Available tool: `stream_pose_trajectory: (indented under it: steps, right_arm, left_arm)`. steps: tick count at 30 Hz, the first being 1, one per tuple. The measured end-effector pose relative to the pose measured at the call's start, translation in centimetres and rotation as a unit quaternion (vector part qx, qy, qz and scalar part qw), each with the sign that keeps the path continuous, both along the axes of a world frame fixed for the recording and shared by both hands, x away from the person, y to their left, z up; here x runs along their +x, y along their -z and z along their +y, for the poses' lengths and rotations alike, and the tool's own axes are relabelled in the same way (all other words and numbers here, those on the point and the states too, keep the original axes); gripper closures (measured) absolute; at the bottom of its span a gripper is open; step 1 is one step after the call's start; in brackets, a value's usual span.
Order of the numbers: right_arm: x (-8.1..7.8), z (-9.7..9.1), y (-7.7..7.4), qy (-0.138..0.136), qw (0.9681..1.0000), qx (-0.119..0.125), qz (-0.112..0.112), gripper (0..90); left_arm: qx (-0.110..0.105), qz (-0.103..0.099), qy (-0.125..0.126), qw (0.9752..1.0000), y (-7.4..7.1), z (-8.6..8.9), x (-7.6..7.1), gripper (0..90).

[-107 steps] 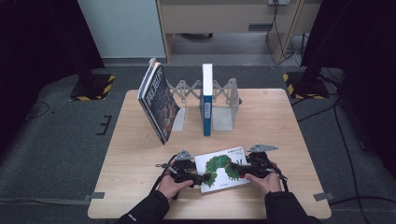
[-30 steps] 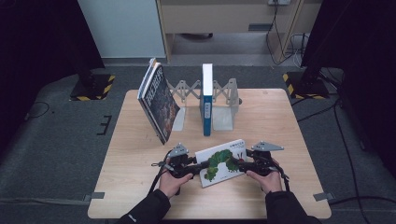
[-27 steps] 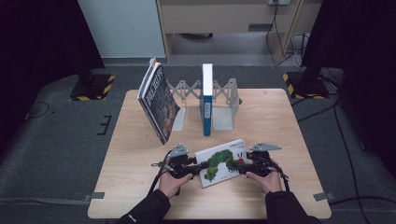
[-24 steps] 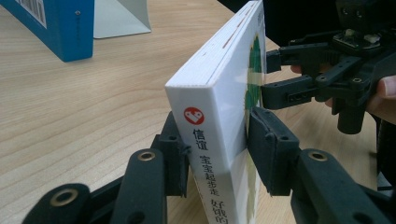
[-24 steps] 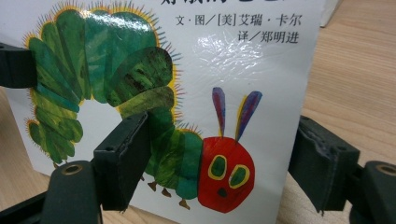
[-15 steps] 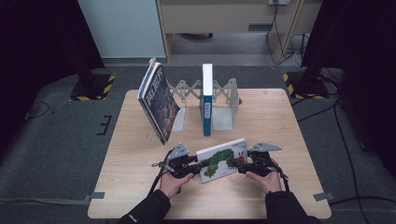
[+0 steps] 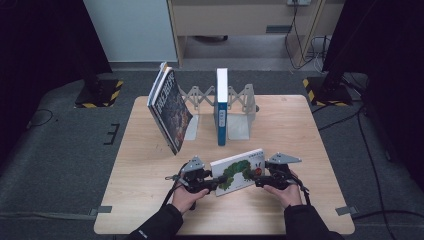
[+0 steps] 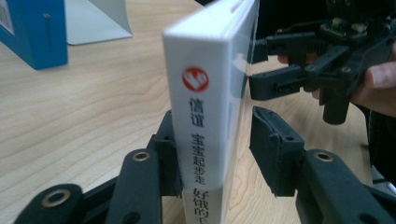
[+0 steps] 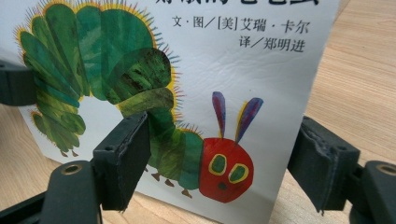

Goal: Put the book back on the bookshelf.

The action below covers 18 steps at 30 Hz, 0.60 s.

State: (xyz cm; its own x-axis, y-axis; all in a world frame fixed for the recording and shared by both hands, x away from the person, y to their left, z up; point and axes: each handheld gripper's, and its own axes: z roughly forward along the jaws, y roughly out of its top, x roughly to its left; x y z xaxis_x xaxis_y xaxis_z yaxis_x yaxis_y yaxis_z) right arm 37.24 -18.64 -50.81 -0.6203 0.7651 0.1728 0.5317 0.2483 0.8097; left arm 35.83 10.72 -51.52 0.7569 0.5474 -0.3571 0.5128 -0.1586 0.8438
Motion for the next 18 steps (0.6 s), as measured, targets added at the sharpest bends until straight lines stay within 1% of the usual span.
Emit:
stream_pose_trajectory:
  steps: [1, 2, 4, 5, 6, 8, 10, 15, 18]
  right_arm:
    - [0.0, 0.0, 0.0, 0.000, 1.0000, 0.000, 0.000, 25.5]
    - [0.0, 0.0, 0.0, 0.000, 1.0000, 0.000, 0.000, 25.6]
    - [0.0, 0.0, 0.0, -0.001, 1.0000, 0.000, 0.000, 25.6]
    - [0.0, 0.0, 0.0, -0.002, 1.0000, -0.001, 0.000, 25.6]
    - [0.0, 0.0, 0.0, -0.003, 1.0000, -0.001, 0.000, 25.6]
    - [0.0, 0.0, 0.0, -0.003, 1.0000, 0.000, 0.001, 25.6]
    - [0.0, 0.0, 0.0, -0.001, 1.0000, 0.000, 0.001, 25.6]
    - [0.0, 0.1, 0.0, -0.002, 1.0000, 0.001, 0.002, 25.6]
    - [0.0, 0.0, 0.0, -0.004, 1.0000, 0.001, 0.002, 25.6]
  left_arm:
    - [0.000, 0.000, 0.000, 1.0000, 0.0, 0.0, 0.0, 54.8]
    - [0.010, 0.001, 0.005, 0.9999, 0.3, -0.3, -0.1, 54.3]
    - [0.013, 0.000, 0.006, 0.9999, 0.4, -0.4, -0.1, 54.7]
    - [0.022, -0.003, 0.007, 0.9997, 0.5, -0.5, -0.1, 54.7]
    - [0.024, -0.001, 0.006, 0.9997, 0.6, -0.5, -0.1, 59.1]
    - [0.024, 0.002, 0.006, 0.9997, 0.6, -0.4, 0.0, 61.2]
    - [0.023, 0.003, 0.006, 0.9997, 0.7, -0.5, 0.0, 61.3]
    - [0.038, -0.002, 0.017, 0.9991, 1.0, -0.9, 0.0, 61.8]
    - [0.039, 0.004, 0.021, 0.9990, 0.9, -0.9, 0.0, 64.0]
